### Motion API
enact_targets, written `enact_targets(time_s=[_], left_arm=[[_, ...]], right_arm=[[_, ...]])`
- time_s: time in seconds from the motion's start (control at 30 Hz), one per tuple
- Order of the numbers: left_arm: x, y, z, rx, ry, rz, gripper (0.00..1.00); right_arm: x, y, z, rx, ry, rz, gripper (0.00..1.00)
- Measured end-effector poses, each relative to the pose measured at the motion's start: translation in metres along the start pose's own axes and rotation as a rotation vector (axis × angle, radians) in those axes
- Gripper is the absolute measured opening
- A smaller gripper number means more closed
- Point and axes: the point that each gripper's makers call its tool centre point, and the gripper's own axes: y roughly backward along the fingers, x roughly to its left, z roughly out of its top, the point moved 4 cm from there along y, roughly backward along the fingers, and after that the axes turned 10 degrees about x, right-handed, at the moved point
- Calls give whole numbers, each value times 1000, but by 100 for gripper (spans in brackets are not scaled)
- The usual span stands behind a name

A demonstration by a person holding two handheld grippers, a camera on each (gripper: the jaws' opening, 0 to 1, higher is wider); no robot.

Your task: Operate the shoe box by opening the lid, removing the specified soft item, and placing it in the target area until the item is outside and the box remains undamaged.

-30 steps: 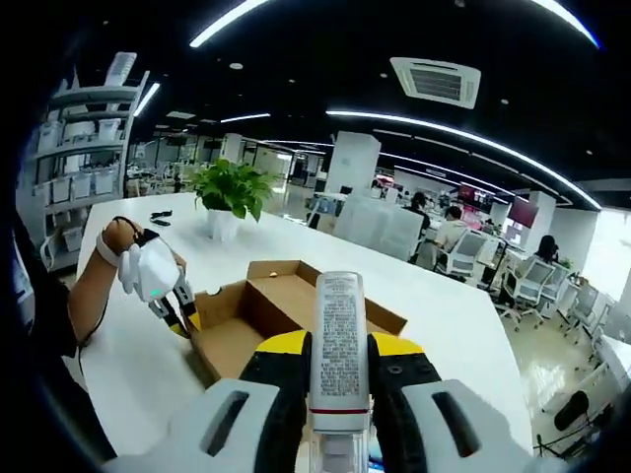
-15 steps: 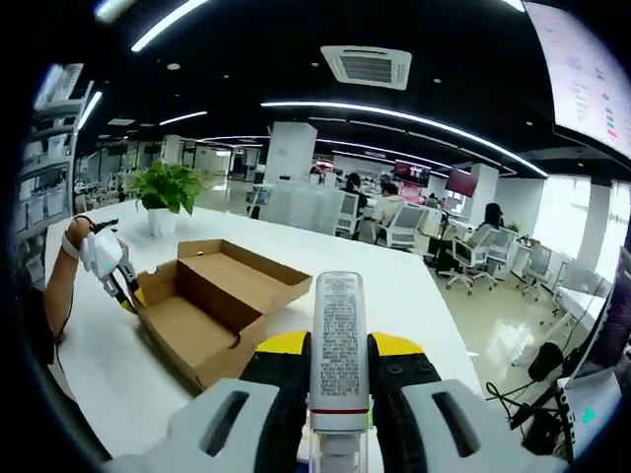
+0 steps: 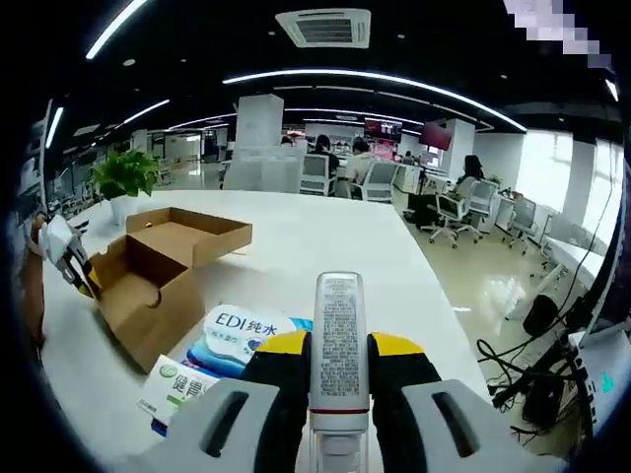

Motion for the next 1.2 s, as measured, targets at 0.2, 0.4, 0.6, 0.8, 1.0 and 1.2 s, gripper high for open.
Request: enact_targets(time_s=[0.2, 0.4, 0.6, 0.8, 1.0, 1.2], left_arm=[[0, 0, -1, 21, 0, 2, 15], [0, 0, -1, 20, 3, 1, 15], [0, -1, -1, 25, 2, 1, 15], [-1, -1, 0, 28, 2, 2, 15], [-1, -1, 0, 24, -1, 3, 15], [-1, -1, 0, 25, -2, 2, 15]], right_arm=[[-8, -31, -27, 78, -25, 24, 22], [-19, -46, -47, 124, -49, 18, 22], [-15, -61, -63, 171, -33, 27, 22], [-11, -70, -75, 196, -35, 32, 22], [-6, -75, -78, 214, -38, 39, 22], [-5, -80, -78, 226, -11, 29, 22]])
